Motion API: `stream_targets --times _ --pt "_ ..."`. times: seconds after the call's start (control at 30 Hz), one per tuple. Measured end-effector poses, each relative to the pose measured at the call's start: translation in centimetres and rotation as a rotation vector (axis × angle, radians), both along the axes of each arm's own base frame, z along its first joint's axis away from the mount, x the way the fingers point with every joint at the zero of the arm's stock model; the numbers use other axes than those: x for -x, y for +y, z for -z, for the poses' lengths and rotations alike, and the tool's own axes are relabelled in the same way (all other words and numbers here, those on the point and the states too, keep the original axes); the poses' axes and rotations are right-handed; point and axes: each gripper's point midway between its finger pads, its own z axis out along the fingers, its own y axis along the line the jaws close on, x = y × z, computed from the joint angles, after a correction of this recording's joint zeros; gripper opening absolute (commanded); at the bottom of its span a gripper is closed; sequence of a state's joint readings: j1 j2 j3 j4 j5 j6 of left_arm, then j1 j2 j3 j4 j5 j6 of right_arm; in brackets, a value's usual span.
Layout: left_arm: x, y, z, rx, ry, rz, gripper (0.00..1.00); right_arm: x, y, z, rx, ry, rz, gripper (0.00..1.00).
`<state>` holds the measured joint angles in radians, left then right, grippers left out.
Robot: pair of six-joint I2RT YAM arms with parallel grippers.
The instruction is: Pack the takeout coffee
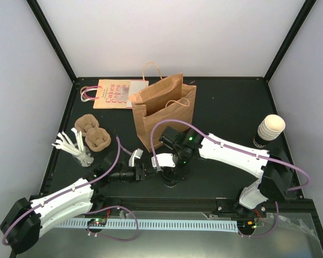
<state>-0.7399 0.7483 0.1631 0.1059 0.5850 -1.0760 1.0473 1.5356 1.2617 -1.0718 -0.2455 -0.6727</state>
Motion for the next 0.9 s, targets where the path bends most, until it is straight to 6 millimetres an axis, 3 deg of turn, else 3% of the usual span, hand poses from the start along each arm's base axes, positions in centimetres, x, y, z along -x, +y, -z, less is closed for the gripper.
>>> stream_targets --times 0.9 --pt "0.00 0.01 -0.03 0.001 -0.001 0.000 0.49 -0.21 -0.13 0.10 0.017 -0.010 0.038 0.90"
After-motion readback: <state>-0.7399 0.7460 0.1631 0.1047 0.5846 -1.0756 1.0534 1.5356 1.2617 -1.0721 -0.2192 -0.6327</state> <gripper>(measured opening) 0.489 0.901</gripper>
